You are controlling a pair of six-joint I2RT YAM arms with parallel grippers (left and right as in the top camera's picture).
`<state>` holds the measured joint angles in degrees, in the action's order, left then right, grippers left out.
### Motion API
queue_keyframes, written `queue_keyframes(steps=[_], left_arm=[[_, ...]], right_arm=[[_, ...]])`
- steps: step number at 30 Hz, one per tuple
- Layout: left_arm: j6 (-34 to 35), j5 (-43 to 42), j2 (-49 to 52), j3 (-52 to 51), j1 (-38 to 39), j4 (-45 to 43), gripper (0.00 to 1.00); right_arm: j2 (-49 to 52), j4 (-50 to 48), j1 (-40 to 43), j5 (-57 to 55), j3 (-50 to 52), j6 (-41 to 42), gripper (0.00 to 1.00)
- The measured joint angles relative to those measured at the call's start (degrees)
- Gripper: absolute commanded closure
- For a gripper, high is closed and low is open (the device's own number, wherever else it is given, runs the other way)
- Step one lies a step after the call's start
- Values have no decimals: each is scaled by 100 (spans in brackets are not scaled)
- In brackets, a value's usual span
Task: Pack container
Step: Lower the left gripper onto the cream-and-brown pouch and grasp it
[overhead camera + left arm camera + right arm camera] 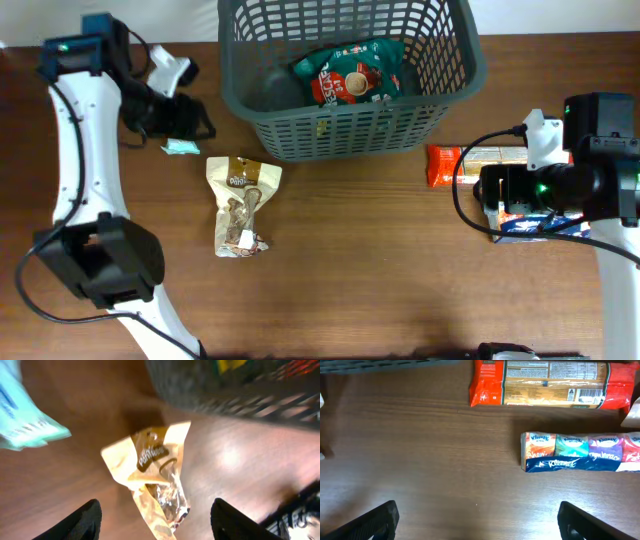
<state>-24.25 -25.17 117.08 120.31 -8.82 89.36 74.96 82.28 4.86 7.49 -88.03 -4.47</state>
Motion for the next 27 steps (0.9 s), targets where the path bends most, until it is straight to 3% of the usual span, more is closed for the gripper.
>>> queue_keyframes(steps=[4, 14, 27], left_arm=[[-22, 15, 4, -946, 0, -356, 36], [238, 339, -946, -3904, 0, -2315, 35], [879, 417, -1193, -5724, 210, -3882, 36]], right_arm=[[0, 15, 0, 0, 0, -2, 1], [2, 46, 0, 7, 0, -2, 1], [0, 24, 0, 162, 0, 4, 1]])
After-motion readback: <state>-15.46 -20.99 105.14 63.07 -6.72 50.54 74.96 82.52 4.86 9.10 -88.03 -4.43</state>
